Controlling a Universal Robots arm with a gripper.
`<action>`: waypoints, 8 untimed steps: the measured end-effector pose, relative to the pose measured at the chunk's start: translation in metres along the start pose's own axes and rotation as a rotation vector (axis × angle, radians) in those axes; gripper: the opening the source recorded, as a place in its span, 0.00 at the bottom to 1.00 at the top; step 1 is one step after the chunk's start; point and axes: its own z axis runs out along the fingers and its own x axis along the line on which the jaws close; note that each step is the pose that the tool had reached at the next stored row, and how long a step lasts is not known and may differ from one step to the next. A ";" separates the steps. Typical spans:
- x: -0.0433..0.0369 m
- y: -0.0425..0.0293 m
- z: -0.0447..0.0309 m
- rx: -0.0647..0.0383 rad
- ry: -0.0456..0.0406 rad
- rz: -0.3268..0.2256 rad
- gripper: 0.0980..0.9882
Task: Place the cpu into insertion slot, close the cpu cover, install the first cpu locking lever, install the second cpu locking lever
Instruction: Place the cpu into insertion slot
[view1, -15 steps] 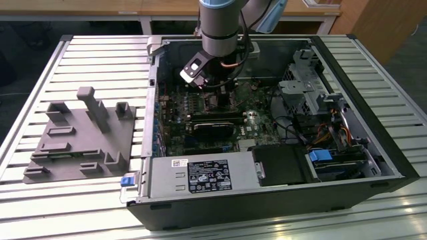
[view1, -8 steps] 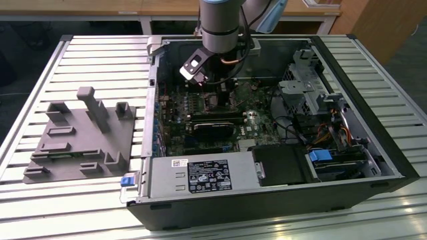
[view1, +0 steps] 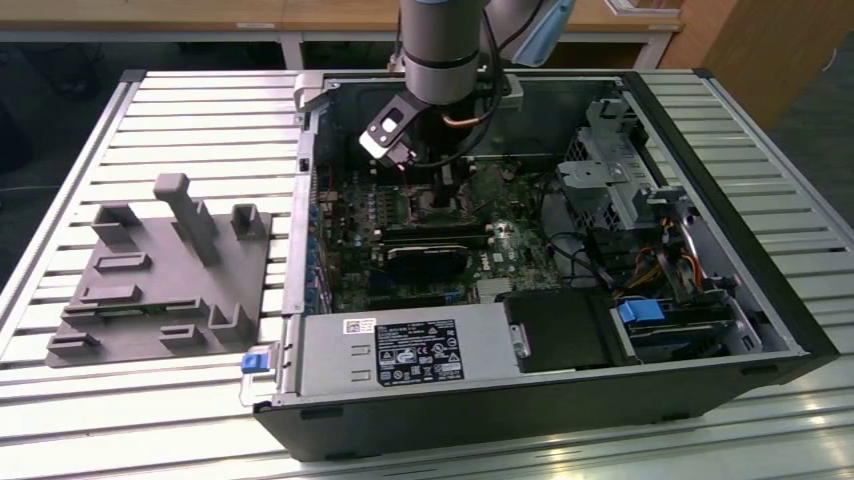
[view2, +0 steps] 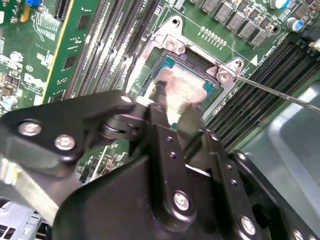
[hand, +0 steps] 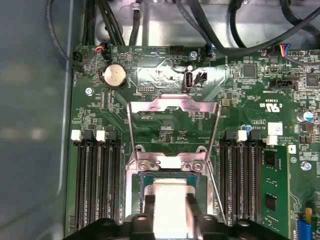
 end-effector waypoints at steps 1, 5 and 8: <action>-0.0005 0.0001 -0.0004 0.001 -0.0001 0.000 0.29; -0.0012 0.0003 -0.0018 0.003 0.0010 0.000 0.09; -0.0012 0.0004 -0.0036 0.003 0.0039 0.001 0.03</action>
